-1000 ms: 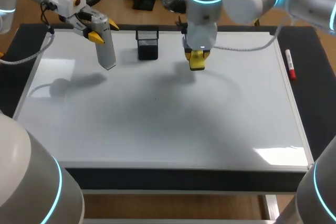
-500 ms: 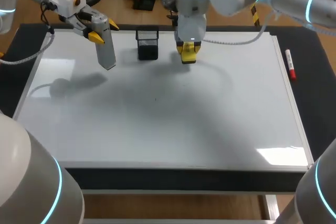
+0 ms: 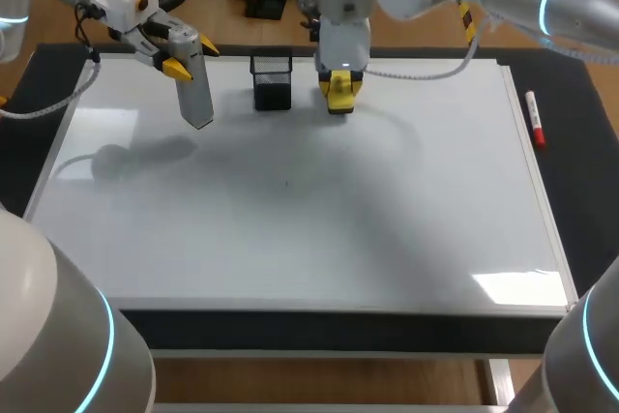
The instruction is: Pick up the inspection probe, press it on each red-marked spot on the whiteboard one by one, put down the probe, pick up the eraser, and wipe off all the red marks.
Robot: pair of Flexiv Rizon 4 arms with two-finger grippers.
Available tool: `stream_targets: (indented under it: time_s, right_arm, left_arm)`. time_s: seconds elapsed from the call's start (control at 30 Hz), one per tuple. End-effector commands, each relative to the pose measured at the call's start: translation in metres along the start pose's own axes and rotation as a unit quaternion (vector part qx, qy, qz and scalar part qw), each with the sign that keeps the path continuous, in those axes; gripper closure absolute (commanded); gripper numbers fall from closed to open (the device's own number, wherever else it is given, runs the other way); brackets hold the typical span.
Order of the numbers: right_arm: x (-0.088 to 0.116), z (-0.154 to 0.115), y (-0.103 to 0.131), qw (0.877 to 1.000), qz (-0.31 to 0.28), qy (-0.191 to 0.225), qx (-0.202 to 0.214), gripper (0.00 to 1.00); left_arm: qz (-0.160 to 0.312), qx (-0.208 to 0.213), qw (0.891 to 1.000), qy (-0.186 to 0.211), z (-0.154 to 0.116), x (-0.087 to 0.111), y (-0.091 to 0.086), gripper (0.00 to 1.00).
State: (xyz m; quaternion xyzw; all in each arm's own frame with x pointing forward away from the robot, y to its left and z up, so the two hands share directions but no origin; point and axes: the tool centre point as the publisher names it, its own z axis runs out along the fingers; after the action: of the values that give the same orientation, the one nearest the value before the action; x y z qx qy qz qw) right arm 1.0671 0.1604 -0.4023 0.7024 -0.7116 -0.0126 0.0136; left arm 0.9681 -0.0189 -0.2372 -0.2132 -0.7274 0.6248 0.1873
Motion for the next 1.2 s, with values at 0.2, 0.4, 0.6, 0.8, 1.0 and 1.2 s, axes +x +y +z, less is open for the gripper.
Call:
stream_targets:
  time_s: [0.2,0.4,0.6,0.8,1.0,1.2]
  right_arm:
    - [-0.003,0.006,-0.005,1.0,0.008,0.008,0.0,1.0]
    - [-0.002,0.01,-0.005,1.0,0.01,0.01,0.002,1.0]
    - [-0.001,0.014,-0.005,1.0,0.013,0.008,0.001,1.0]
    - [-0.001,0.016,-0.005,1.0,0.016,0.012,-0.001,1.0]
    - [0.0,0.017,-0.004,1.0,0.021,0.013,0.0,0.76]
    - [0.006,0.012,-0.001,0.999,0.03,0.014,0.004,0.0]
  left_arm:
    - [0.0,-0.001,1.0,0.001,-0.001,0.0,-0.001,1.0]
    - [0.0,-0.001,1.0,0.001,-0.001,0.0,-0.001,1.0]
    - [0.0,-0.001,1.0,0.001,-0.001,0.0,-0.001,1.0]
    - [0.0,-0.001,1.0,0.001,-0.001,0.0,-0.001,1.0]
    - [0.0,-0.001,1.0,0.001,-0.001,0.0,-0.001,1.0]
    - [0.0,-0.001,1.0,0.001,-0.001,0.0,-0.001,1.0]
